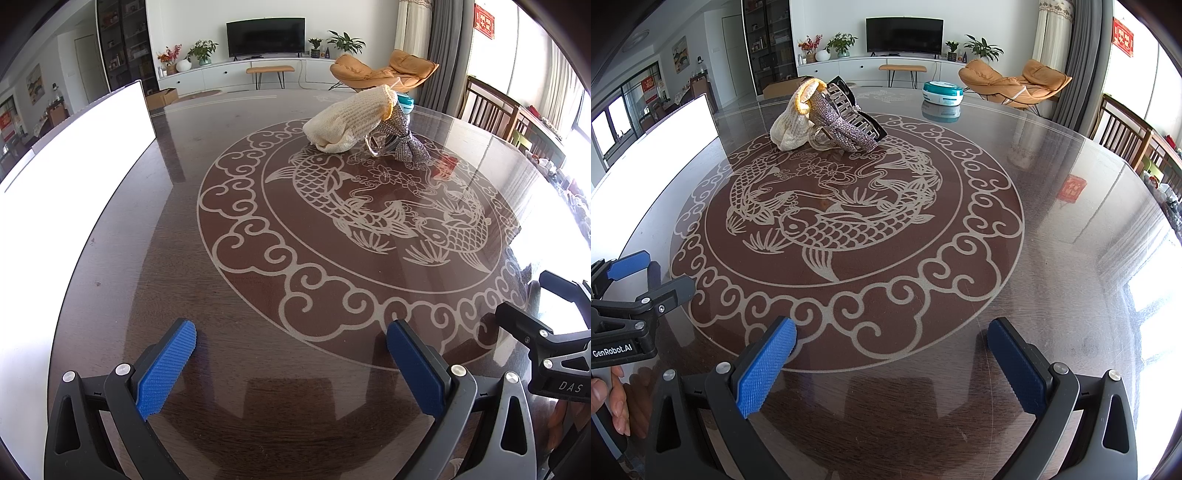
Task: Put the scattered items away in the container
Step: 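Move both open tools closer to the knit glove and rhinestone claw clip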
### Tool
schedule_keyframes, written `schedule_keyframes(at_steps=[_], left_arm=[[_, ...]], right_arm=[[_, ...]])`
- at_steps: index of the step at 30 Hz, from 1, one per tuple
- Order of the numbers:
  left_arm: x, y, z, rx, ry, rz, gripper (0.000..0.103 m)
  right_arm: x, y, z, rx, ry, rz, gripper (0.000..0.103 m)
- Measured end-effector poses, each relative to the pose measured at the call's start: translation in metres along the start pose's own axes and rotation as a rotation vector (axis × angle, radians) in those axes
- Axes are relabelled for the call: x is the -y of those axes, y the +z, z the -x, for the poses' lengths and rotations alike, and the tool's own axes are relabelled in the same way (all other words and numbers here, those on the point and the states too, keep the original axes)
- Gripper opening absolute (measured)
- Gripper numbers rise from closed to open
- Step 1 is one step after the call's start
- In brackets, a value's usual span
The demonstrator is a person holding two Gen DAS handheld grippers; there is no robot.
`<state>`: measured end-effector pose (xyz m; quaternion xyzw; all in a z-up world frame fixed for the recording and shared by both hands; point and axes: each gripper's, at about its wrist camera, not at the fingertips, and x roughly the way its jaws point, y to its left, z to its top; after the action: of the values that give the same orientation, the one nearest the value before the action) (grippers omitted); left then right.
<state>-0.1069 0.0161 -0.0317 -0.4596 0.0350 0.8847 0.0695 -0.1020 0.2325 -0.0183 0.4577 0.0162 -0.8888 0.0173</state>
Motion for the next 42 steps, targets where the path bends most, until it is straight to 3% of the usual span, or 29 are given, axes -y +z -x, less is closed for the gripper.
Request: schedule_keyframes(at_steps=[20, 24, 33, 42], left_arm=[[-0.013, 0.029, -0.017, -0.062, -0.05, -0.087, 0.103], [-0.014, 0.026, -0.014, -0.032, -0.065, -0.113, 0.103], [-0.024, 0.017, -0.007, -0.068, -0.094, -0.163, 0.103], [-0.033, 0.01, -0.006, -0.026, -0.09, -0.149, 0.103]], right_arm=[[0.0, 0.0, 0.0, 0.0, 0.0, 0.0, 0.103], [0.0, 0.0, 0.0, 0.0, 0.0, 0.0, 0.103], [0.0, 0.0, 0.0, 0.0, 0.0, 0.0, 0.103], [0.0, 0.0, 0.0, 0.0, 0.0, 0.0, 0.103]])
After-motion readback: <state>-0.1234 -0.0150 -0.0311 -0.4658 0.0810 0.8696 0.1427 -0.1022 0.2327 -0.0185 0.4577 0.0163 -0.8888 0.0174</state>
